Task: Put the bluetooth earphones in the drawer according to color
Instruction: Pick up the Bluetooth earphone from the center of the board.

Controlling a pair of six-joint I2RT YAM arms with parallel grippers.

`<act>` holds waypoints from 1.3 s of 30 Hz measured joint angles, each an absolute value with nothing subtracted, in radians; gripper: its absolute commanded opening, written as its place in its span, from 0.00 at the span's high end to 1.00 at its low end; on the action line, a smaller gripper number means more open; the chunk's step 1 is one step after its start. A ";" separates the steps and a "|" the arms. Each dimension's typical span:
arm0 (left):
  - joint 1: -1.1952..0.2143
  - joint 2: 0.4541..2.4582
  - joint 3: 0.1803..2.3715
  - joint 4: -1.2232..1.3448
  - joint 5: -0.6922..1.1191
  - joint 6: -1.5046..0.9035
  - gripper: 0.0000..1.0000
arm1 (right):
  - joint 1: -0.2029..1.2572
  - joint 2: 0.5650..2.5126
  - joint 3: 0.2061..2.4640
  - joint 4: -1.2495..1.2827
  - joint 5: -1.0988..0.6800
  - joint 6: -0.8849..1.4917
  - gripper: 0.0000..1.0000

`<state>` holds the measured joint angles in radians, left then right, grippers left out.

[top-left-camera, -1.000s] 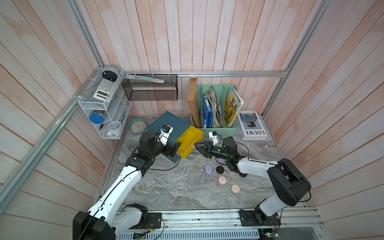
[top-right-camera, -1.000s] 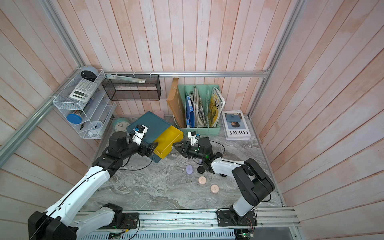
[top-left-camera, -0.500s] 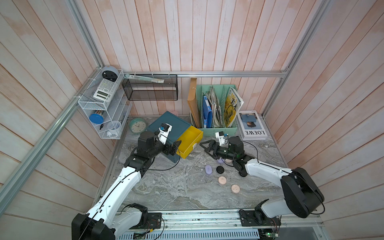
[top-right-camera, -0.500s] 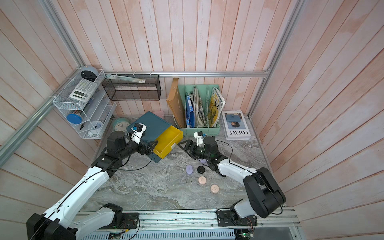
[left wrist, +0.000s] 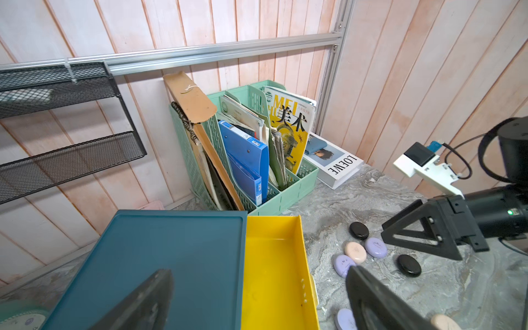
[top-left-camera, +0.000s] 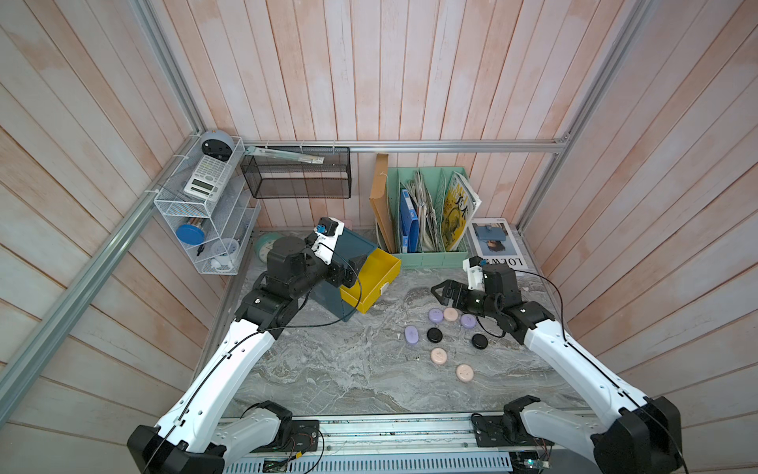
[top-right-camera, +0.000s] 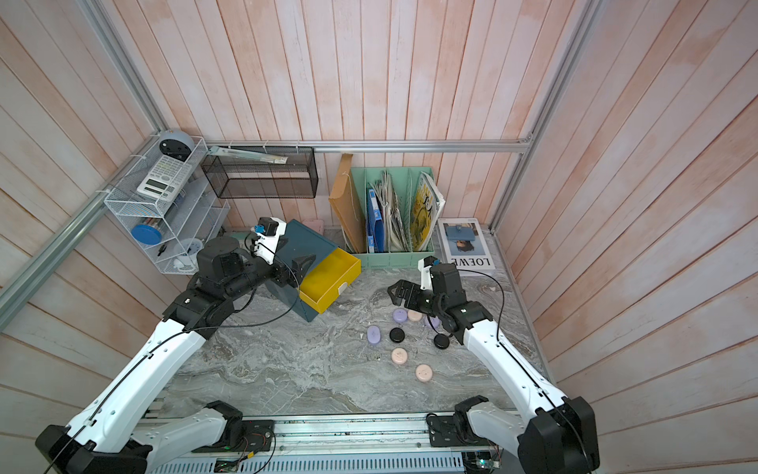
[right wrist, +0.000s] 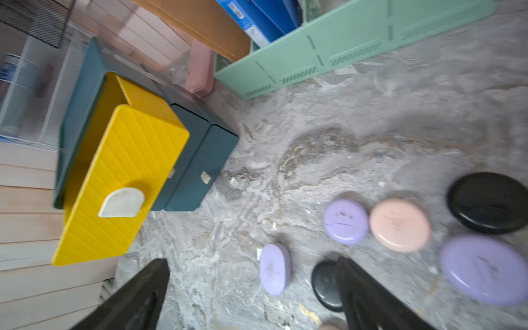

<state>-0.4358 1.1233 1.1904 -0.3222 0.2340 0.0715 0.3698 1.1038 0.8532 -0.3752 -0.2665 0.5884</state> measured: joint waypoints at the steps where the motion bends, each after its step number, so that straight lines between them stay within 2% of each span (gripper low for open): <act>1: -0.450 1.127 1.190 -0.328 0.229 0.075 0.00 | 0.364 1.090 0.856 -0.415 -0.241 0.570 0.02; 11: -0.636 1.237 1.306 -0.412 0.175 0.157 0.00 | 0.157 1.059 0.860 -0.697 -0.165 0.473 0.02; 26: -0.832 1.325 1.227 -0.412 0.079 0.228 0.00 | 0.147 1.135 0.778 -0.815 -0.073 0.466 0.02; 39: -0.861 1.376 1.211 -0.412 0.047 0.243 0.00 | 0.142 1.436 0.800 -0.809 -0.073 0.447 0.09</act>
